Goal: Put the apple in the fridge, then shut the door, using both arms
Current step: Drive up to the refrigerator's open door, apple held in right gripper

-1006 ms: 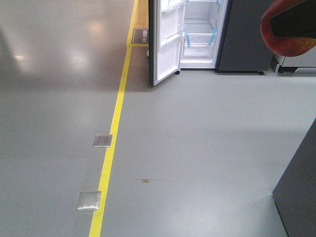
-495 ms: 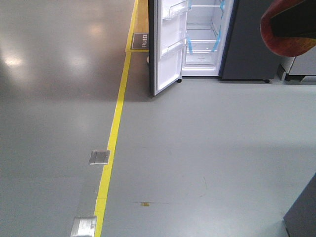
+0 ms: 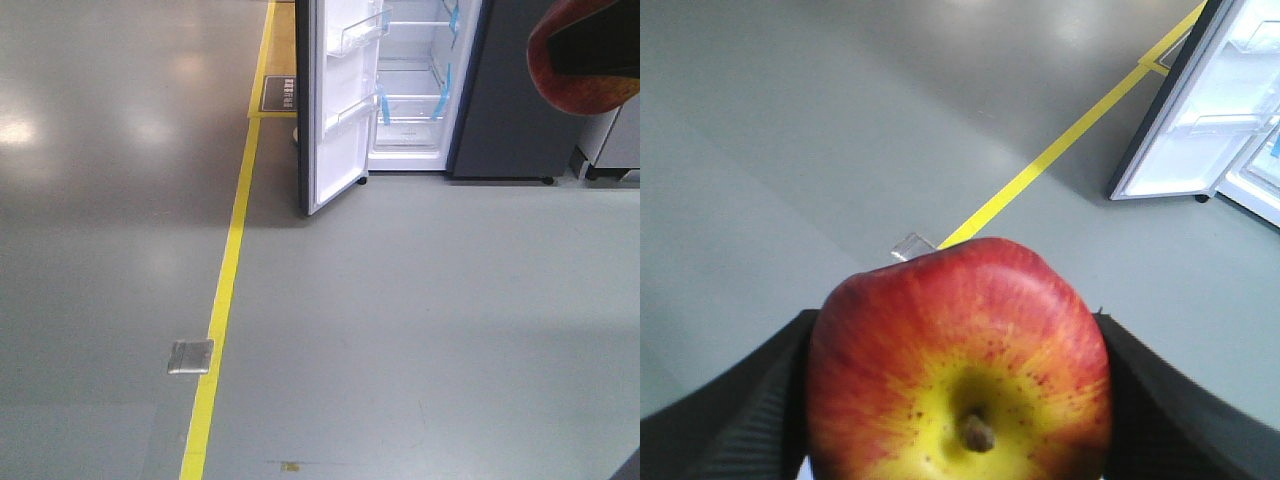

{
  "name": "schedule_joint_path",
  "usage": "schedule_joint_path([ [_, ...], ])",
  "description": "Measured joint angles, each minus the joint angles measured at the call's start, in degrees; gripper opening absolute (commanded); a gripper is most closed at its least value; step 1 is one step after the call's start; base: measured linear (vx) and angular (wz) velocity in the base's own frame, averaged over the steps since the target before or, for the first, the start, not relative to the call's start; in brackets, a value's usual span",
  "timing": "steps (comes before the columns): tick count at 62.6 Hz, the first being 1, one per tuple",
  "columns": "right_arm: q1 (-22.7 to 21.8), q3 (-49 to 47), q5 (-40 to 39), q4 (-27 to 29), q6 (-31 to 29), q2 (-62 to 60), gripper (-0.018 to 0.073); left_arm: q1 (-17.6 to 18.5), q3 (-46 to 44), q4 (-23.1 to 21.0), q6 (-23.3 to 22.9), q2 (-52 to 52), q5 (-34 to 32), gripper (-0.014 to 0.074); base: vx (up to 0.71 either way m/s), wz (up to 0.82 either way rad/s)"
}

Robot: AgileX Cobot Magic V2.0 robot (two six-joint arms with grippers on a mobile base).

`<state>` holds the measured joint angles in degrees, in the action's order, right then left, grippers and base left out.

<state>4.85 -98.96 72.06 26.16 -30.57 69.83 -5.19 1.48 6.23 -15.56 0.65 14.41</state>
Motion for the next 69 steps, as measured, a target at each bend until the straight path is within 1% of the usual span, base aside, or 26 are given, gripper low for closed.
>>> schedule_joint_path([
  [69,0.00,0.00,0.00,0.00,0.00,0.00,-0.0007,0.00,0.00,0.00,0.00,0.00,0.00,-0.0006,0.30,-0.02],
])
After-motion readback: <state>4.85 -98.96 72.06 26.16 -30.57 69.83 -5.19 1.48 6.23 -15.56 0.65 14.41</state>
